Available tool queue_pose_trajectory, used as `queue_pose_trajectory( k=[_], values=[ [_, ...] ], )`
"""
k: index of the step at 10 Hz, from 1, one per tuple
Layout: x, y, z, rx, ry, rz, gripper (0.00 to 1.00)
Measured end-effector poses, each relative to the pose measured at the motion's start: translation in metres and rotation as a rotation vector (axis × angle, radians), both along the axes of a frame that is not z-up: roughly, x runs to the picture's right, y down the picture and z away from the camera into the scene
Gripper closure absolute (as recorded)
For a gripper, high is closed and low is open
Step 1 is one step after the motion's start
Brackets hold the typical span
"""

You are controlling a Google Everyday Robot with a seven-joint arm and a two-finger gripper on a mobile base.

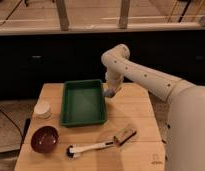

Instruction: Place sponge in tray

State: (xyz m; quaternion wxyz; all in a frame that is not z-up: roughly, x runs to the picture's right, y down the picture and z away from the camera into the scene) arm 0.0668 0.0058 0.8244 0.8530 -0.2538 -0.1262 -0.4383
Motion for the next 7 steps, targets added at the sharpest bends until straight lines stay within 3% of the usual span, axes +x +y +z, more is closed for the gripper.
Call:
queue_pose_trajectory(
  k=[7],
  values=[
    [-0.044, -0.005, -0.004, -0.013, -0.088, -0.068, 1.0]
  ],
)
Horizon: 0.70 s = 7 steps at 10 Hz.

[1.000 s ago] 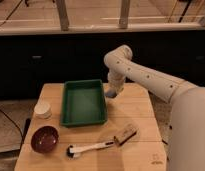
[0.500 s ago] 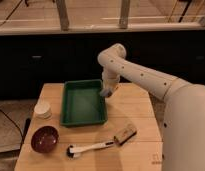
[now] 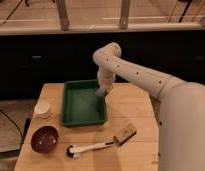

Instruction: Place sponge in tray

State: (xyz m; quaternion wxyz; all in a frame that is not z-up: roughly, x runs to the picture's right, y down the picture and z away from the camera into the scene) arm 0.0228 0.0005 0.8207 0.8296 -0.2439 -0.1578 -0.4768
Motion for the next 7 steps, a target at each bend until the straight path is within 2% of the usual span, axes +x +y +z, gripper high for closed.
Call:
queue_pose_trajectory(
  k=[3, 7],
  values=[
    [-0.004, 0.004, 0.001, -0.012, -0.021, -0.026, 1.0],
    [-0.031, 0.001, 0.008, -0.017, -0.063, -0.049, 1.0]
  ],
)
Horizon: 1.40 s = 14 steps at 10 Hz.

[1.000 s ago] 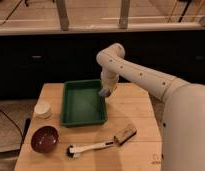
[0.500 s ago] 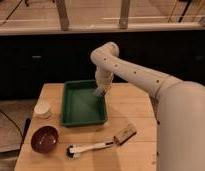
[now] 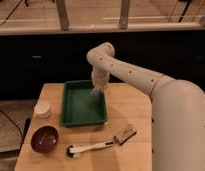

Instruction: Place sponge in tray

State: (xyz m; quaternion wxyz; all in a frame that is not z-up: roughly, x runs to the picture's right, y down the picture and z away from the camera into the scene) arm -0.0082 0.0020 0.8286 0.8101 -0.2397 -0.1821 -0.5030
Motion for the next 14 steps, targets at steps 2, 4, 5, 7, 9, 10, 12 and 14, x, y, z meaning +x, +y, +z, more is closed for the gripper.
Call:
queue_pose_trajectory(
  k=[2, 4, 5, 7, 9, 10, 12, 14],
  values=[
    [-0.003, 0.003, 0.001, -0.012, -0.008, -0.011, 1.0],
    [-0.009, 0.007, 0.006, -0.02, -0.013, -0.016, 1.0],
    [-0.013, 0.008, 0.009, -0.023, -0.02, -0.02, 1.0],
    [-0.019, 0.012, 0.014, -0.027, -0.032, -0.026, 0.99],
    [-0.022, 0.013, 0.015, -0.029, -0.036, -0.029, 0.98],
    [-0.022, 0.016, 0.019, -0.035, -0.037, -0.031, 0.95],
    [-0.024, 0.018, 0.023, -0.037, -0.044, -0.033, 0.82],
    [-0.025, 0.02, 0.027, -0.04, -0.051, -0.034, 0.82]
  ],
)
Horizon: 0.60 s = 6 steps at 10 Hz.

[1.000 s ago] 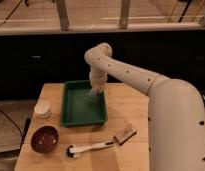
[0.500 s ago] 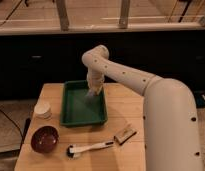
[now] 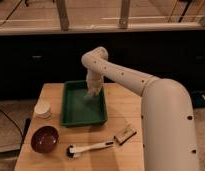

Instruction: Place sponge in tray

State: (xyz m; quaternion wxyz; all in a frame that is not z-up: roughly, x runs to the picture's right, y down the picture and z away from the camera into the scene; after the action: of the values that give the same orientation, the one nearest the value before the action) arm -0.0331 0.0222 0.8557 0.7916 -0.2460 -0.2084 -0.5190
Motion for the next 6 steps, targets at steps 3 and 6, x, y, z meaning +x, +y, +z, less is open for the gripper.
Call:
queue_pose_trajectory(
  k=[3, 6],
  values=[
    [-0.0003, 0.0025, 0.003, -0.002, -0.008, -0.008, 0.64],
    [-0.0018, 0.0033, 0.006, -0.005, -0.023, -0.019, 0.58]
  ],
)
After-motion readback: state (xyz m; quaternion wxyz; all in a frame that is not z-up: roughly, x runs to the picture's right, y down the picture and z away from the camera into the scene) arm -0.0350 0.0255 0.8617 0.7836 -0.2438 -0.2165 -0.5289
